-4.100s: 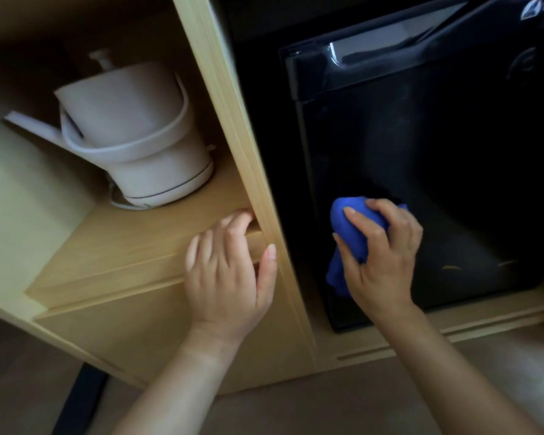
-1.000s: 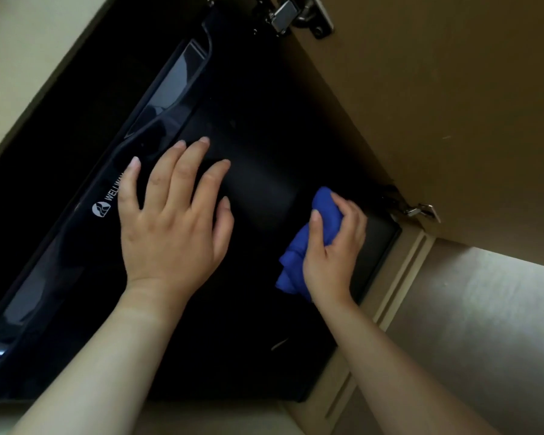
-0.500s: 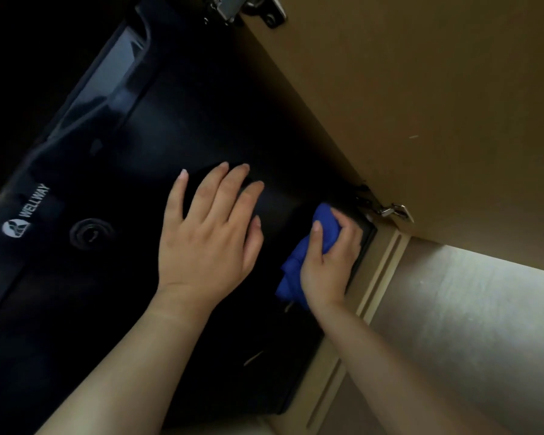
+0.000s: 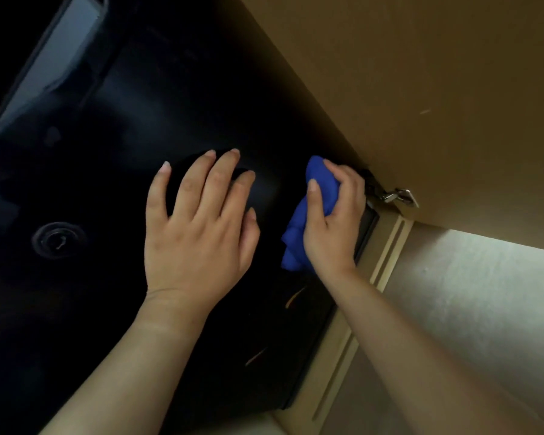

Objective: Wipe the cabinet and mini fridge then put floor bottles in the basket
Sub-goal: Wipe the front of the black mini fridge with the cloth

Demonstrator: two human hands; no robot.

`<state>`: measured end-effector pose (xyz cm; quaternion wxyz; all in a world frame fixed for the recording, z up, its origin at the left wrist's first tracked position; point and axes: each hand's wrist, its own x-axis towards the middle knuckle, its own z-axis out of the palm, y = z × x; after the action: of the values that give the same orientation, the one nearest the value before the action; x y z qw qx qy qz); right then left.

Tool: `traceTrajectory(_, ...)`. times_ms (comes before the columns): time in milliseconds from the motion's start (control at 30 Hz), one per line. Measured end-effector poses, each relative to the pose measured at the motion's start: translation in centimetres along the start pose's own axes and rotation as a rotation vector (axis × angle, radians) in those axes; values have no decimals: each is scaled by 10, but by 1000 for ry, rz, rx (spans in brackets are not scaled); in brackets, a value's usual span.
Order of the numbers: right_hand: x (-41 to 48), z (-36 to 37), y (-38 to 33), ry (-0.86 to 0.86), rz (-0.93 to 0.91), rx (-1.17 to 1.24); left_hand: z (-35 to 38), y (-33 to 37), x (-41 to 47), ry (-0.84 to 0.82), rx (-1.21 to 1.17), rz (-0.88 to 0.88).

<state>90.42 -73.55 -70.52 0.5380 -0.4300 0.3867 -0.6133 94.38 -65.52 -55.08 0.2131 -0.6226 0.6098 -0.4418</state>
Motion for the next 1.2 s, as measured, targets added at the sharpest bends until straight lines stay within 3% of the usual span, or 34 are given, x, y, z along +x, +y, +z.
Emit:
traceTrajectory(233,-7,-16,35,110,184,-13,0,1,0,15,8,2)
traceTrajectory(467,-1,2,4,47,54,15,1,1,0,5,20,3)
traceTrajectory(633,-14,-19,33,96,263,17,-3,1,1,-31,-3,-13)
traceTrajectory(867,-40,-47,55,193,412,44,-4,26,8,-60,-191,-42)
traceTrajectory(1067,-41,-24,44,68,293,23,16,33,8,-71,-75,25)
traceTrajectory(1200,-14,-23,58,107,290,-60,18,34,7,-44,-74,26)
